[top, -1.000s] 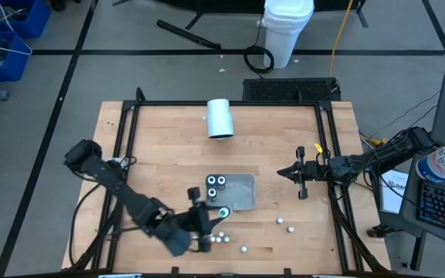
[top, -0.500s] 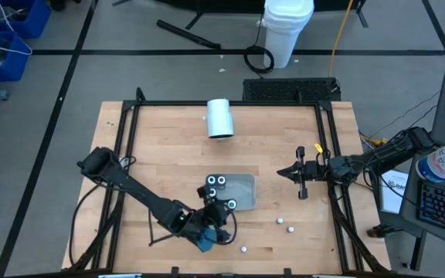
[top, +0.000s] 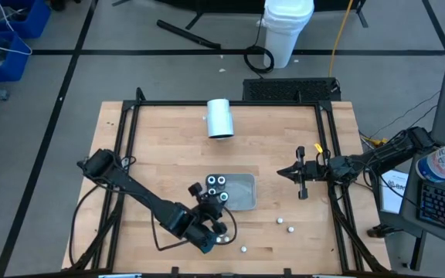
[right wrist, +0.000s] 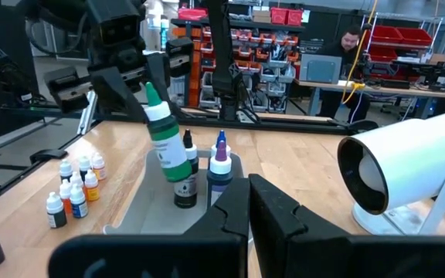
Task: Pick & Place food coloring
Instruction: Put the large green food coloring bottle into the gray bin
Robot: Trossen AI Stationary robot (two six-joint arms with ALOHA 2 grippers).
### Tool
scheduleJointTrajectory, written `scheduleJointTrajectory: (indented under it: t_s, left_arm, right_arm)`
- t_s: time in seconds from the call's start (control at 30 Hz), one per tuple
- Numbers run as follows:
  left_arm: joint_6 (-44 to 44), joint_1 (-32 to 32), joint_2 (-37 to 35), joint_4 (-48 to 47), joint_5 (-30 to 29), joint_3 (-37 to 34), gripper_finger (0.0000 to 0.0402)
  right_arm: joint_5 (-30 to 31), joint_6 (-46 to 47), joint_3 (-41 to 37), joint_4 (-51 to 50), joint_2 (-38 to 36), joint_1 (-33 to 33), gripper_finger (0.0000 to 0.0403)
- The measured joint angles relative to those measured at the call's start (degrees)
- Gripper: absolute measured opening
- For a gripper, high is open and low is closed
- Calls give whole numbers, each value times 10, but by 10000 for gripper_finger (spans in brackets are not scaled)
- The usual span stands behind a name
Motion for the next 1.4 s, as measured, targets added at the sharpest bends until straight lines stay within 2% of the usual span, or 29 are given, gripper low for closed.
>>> scheduleJointTrajectory:
  t_s: [0.57,0.97,1.4]
  left_arm:
    - [-7,10,33,14,18,0,122]
    - [-61,4,33,-28,30,-1,122]
    - [-90,17,34,39,38,-76,122]
  right_arm:
    - [2,0,0,0,0,0,1]
    - [2,3,0,0,0,0,2]
    - [1,4,0,0,0,0,1]
